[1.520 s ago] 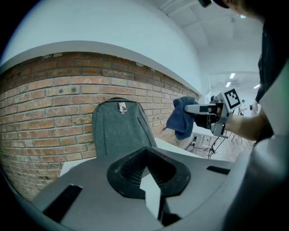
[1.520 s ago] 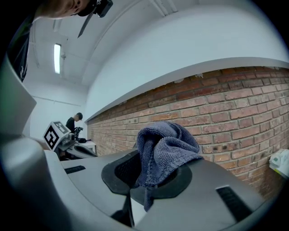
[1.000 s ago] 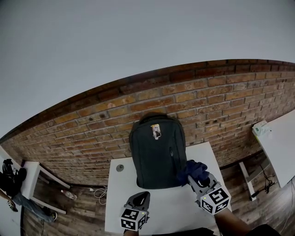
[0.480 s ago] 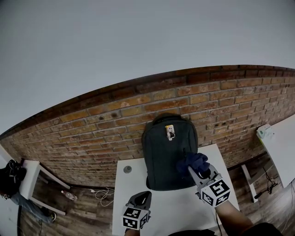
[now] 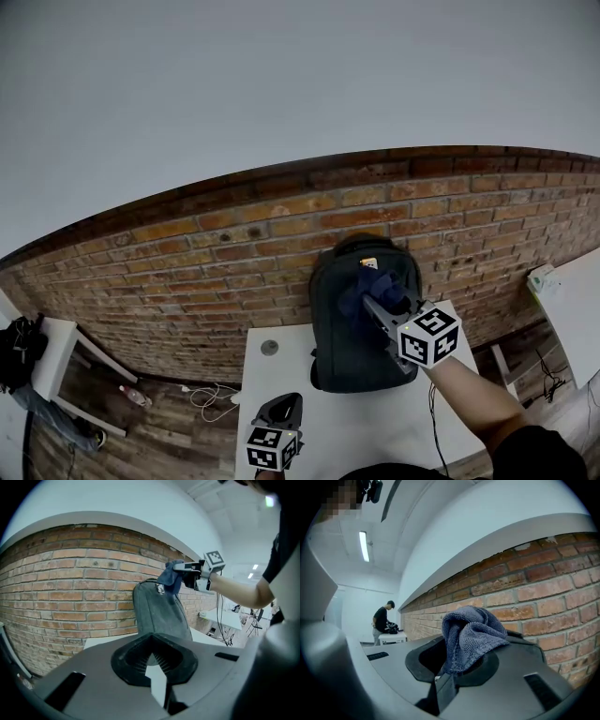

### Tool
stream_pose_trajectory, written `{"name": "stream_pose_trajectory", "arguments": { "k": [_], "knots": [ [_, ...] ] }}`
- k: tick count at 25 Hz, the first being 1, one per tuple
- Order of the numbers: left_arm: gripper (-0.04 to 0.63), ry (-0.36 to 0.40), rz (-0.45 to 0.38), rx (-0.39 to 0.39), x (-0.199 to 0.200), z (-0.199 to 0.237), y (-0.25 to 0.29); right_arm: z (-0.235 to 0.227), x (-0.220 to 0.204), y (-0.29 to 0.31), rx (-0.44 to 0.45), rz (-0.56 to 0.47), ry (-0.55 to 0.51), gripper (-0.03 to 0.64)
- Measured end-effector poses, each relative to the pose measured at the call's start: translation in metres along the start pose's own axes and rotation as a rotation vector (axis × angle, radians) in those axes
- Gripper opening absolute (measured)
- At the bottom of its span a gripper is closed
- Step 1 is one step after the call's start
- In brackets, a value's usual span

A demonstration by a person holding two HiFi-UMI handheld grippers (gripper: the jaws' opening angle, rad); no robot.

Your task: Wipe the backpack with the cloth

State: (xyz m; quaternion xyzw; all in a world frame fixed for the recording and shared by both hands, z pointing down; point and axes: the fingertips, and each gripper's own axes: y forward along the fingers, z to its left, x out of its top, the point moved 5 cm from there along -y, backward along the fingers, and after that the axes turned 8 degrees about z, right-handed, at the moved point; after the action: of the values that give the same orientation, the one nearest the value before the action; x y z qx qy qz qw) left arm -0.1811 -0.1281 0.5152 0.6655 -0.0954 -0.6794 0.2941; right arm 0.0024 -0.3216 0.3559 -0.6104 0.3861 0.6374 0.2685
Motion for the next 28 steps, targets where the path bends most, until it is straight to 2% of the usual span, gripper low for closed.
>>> {"name": "stream_pose_trajectory", "arguments": {
  "k": [5, 14, 21, 28],
  "knots": [
    [-0.018, -0.039, -0.014, 0.019, -0.002, 0.018, 0.000, -0.011, 0.029, 0.049, -0.002, 0.020, -0.061, 0.051],
    [-0.018, -0.020, -0.012, -0.018, 0.003, 0.022, 0.013, -0.005, 0.057, 0.137, 0.013, 0.088, -0.062, 0.051],
    [-0.018, -0.010, -0.013, 0.007, -0.001, 0.033, 0.007, -0.010, 0.029, 0.177, -0.062, 0.242, -0.154, 0.051],
    [-0.018, -0.010, -0.033, 0.021, 0.007, 0.039, 0.004, -0.046, 0.011, 0.179, -0.177, 0.325, -0.156, 0.051]
  ]
}}
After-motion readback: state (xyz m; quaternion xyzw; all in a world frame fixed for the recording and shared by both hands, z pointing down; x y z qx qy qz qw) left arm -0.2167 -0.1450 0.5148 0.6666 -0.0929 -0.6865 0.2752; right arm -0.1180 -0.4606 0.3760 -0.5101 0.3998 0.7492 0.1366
